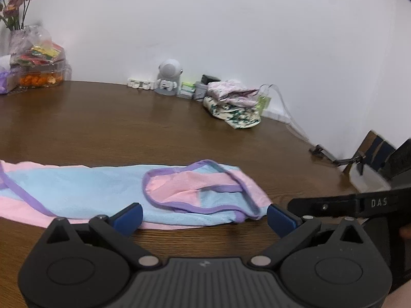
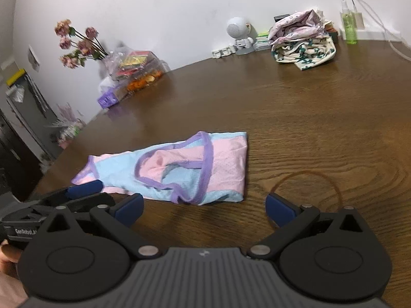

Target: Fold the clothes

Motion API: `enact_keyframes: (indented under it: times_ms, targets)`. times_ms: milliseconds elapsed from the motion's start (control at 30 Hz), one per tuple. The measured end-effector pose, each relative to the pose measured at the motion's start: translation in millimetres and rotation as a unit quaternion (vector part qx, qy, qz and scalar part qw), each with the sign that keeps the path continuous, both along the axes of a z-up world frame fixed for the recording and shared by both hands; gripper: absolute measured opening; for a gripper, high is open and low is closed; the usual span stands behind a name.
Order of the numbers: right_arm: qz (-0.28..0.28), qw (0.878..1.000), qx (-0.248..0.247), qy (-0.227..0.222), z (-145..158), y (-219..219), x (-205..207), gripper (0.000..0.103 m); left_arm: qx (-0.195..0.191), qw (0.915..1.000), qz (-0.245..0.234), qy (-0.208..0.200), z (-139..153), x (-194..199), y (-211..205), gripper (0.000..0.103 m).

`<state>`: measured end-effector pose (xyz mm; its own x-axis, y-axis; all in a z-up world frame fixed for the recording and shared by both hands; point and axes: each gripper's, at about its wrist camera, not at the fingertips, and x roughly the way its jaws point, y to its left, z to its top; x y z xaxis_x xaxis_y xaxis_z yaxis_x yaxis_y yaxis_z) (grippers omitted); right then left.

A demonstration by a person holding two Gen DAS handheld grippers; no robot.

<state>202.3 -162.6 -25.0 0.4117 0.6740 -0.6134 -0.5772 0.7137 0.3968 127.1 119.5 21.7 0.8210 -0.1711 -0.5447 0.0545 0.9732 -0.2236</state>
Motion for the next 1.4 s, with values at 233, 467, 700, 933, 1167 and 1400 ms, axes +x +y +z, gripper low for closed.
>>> enact_keyframes:
  times_ms: [233,467,700,933,1167,1400]
  targets:
    - [0.003,0.998,0.017,0.057,4.8,9.6,47.7,0.102,0.041,0.9991,0.003,-0.015,20.2,37.6,10.3,0.099]
    - [0.006,0.986,0.055,0.16,-25.3,3.5,89.9,0.076,0.03,0.9981,-0.047,0.026,5.7,77.3,-3.2,0.045]
    - [-0.005,0.97,0.124,0.208,-50.0,-4.6,108.4,0.049,0.026,0.9958,-0.073,0.047,-14.1,100.8,-13.1,0.03]
    - [-0.011,0.951,0.171,0.258,-74.3,-6.8,132.8,0.02,0.027,0.9953,-0.076,0.054,-29.4,106.4,-5.6,0.023]
    - [0.005,0.951,0.166,0.26,-76.1,3.1,138.1,0.017,0.022,0.9953,-0.08,0.049,-32.3,106.0,-4.5,0.022]
    - [0.004,0.953,0.168,0.251,-76.1,-1.7,134.2,0.009,0.03,0.9952,-0.08,0.048,-29.2,104.5,-8.1,0.022]
